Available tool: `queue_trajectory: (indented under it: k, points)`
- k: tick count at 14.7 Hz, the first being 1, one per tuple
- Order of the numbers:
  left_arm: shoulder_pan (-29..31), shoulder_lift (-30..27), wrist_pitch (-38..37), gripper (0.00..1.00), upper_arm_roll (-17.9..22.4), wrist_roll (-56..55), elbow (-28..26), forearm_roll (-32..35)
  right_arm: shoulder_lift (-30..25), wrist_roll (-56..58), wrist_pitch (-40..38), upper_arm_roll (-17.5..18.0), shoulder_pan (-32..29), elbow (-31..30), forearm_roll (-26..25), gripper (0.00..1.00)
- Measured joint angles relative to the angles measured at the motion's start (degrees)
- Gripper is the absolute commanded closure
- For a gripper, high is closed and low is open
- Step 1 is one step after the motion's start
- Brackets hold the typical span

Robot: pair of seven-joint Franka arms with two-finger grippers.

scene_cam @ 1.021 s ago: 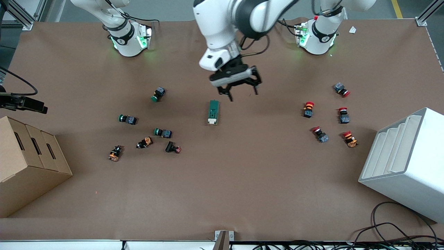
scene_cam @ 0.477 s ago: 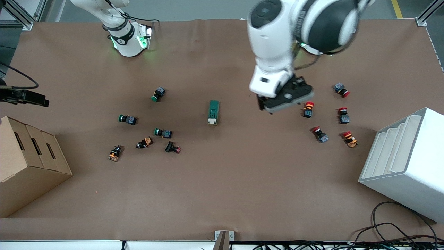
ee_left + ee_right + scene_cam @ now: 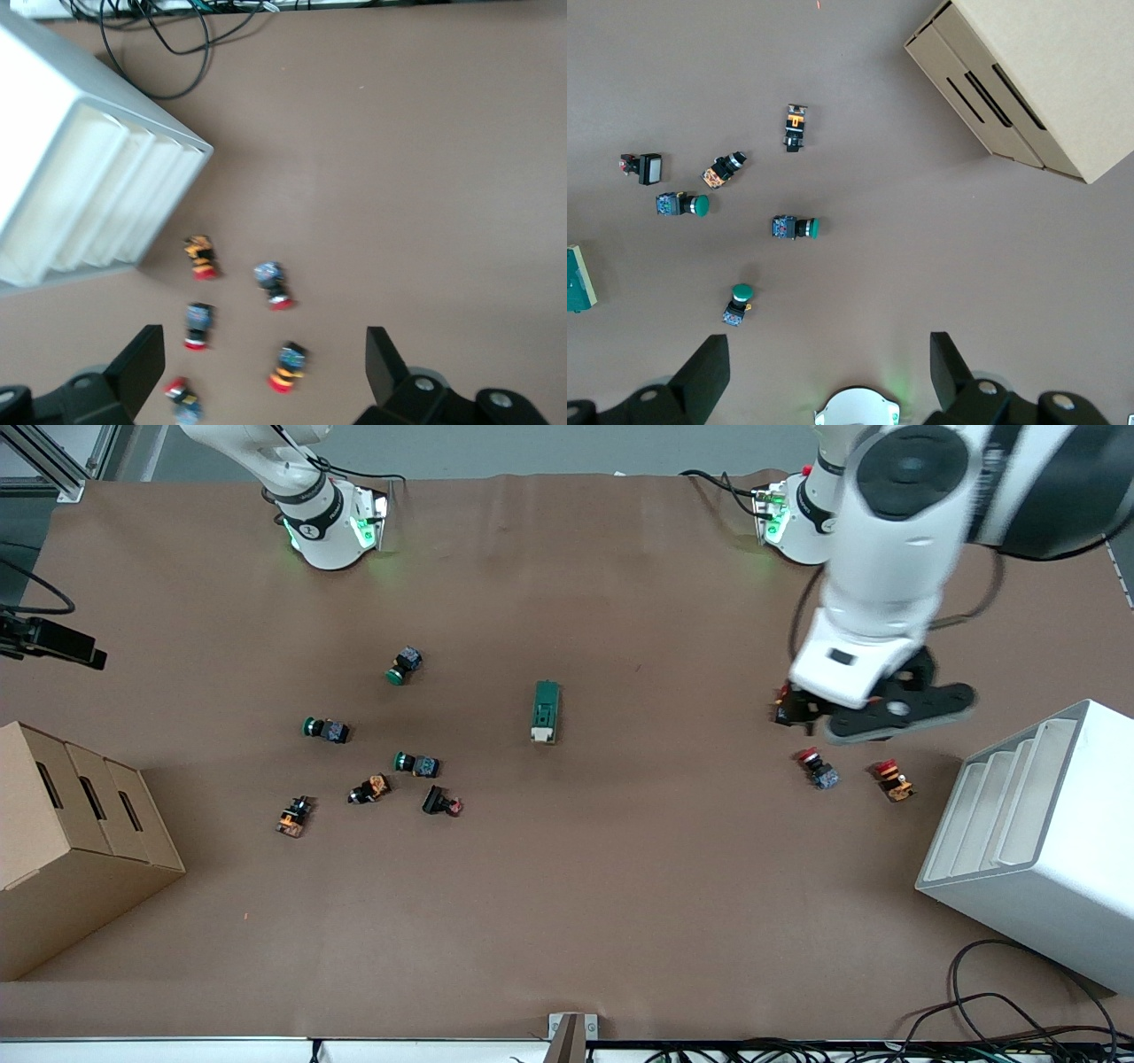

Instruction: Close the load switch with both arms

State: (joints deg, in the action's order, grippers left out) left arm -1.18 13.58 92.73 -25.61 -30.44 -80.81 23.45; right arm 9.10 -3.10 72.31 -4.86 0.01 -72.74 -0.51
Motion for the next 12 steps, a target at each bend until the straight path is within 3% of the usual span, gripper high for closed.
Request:
queue_trajectory:
  k: [4,7,12]
  points:
    - [7.1,-2.1,0.0,0.0,0.0,8.2,0.1,-3.9,-5.1,0.0,1.3,1.0,-0.4,-4.6,0.0,0.0]
    - [10.7,-5.1,-0.5,0.0,0.9,14.3,0.1,-10.4,-9.2,0.0,2.5,2.8,-1.0,-8.7,-0.6,0.0]
    - [5.3,-10.2,-5.9,0.0,13.7,24.0,-1.5,-17.3,-13.7,0.0,6.0,3.2,-1.0,-15.0,-0.7,0.0]
